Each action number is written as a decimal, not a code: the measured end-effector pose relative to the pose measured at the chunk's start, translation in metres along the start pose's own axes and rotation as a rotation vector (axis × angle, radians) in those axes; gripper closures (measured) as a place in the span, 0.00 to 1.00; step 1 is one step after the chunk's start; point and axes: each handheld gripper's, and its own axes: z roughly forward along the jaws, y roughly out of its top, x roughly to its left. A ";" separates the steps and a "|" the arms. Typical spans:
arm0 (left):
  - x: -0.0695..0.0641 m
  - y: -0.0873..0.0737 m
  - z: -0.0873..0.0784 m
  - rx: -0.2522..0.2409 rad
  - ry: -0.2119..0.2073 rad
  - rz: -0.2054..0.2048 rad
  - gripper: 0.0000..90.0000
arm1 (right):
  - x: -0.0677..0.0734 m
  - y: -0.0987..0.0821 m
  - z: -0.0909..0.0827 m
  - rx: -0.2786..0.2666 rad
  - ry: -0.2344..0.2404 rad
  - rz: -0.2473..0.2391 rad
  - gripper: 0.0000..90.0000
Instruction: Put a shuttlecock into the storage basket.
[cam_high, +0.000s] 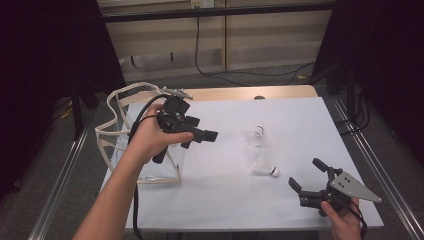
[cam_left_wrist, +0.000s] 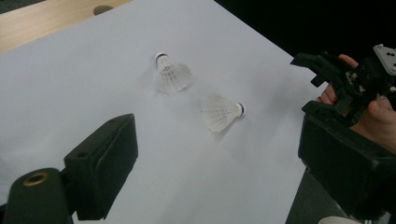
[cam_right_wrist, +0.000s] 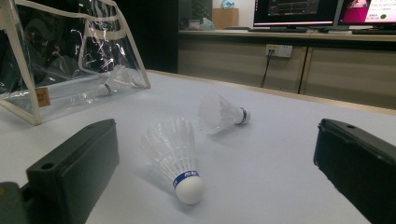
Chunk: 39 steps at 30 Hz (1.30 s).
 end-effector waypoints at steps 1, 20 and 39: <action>0.000 0.000 0.001 -0.001 -0.003 0.001 0.14 | 0.000 0.000 0.000 0.000 0.000 0.002 0.00; -0.003 -0.011 0.020 0.006 -0.027 0.008 0.12 | 0.000 0.000 0.000 -0.001 -0.001 0.000 0.00; -0.003 -0.021 0.039 0.018 -0.030 0.015 0.12 | 0.000 0.001 -0.001 -0.004 -0.001 -0.001 0.00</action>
